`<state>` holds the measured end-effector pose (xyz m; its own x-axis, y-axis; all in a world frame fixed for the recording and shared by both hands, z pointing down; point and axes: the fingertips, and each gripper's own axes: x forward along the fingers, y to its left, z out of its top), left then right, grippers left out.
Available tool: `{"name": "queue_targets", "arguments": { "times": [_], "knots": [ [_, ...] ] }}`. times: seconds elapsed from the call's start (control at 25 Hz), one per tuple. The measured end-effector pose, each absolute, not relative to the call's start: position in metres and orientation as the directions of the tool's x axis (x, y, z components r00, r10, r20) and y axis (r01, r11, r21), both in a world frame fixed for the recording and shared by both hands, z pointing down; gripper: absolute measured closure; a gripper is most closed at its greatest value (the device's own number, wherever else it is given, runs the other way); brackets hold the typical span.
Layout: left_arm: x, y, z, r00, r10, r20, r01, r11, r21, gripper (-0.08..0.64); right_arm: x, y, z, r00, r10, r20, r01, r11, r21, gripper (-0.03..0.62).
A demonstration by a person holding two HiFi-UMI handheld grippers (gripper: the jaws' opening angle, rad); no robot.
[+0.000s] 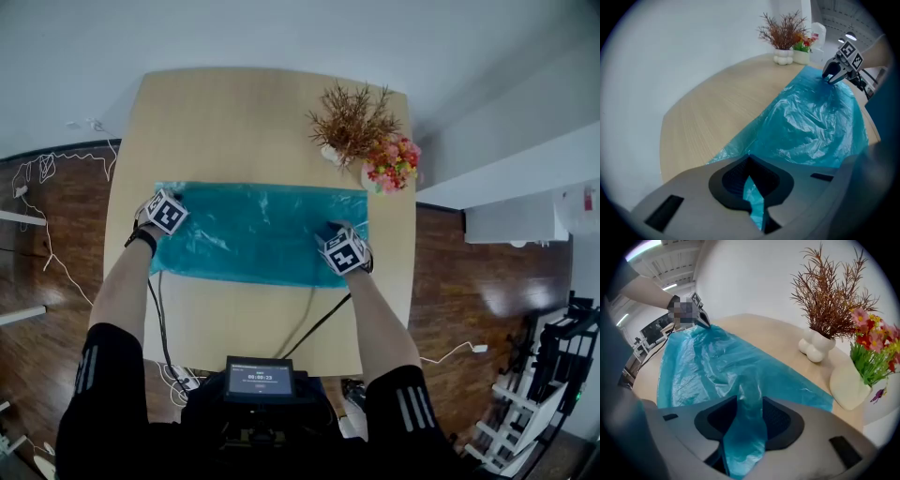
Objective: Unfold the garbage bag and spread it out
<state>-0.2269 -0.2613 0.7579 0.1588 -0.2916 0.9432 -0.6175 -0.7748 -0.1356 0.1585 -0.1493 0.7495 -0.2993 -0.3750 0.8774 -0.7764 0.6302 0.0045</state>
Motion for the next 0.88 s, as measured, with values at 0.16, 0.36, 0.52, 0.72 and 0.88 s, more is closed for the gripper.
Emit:
{"name": "queue_targets", "arguments": {
  "times": [0.16,0.36,0.52,0.72,0.88],
  "knots": [
    [-0.222,-0.264,0.741,0.214,-0.351,0.911,-0.606,-0.780,-0.158,0.558,0.158,-0.148,0.747,-0.297,-0.395,0.869,-0.784,0.621,0.015,0.388],
    [-0.206,-0.257,0.688,0.294,-0.498,0.816,-0.554,-0.784,-0.278,0.558,0.155,-0.145,0.748,-0.291,-0.410,0.864,-0.778,0.627,0.036,0.390],
    [-0.198,-0.237,0.652,0.338,-0.587,0.735,-0.489,-0.777,-0.396,0.558,0.149,-0.155,0.729,-0.305,-0.472,0.827,-0.774,0.629,0.073,0.388],
    [-0.189,-0.206,0.617,0.376,-0.658,0.652,-0.405,-0.750,-0.523,0.559,0.097,-0.170,0.662,-0.418,-0.557,0.718,-0.690,0.709,0.148,0.385],
    [-0.176,-0.183,0.593,0.398,-0.695,0.599,-0.386,-0.719,-0.578,0.559,0.027,-0.164,0.625,-0.555,-0.516,0.652,-0.540,0.820,0.190,0.362]
  ]
}}
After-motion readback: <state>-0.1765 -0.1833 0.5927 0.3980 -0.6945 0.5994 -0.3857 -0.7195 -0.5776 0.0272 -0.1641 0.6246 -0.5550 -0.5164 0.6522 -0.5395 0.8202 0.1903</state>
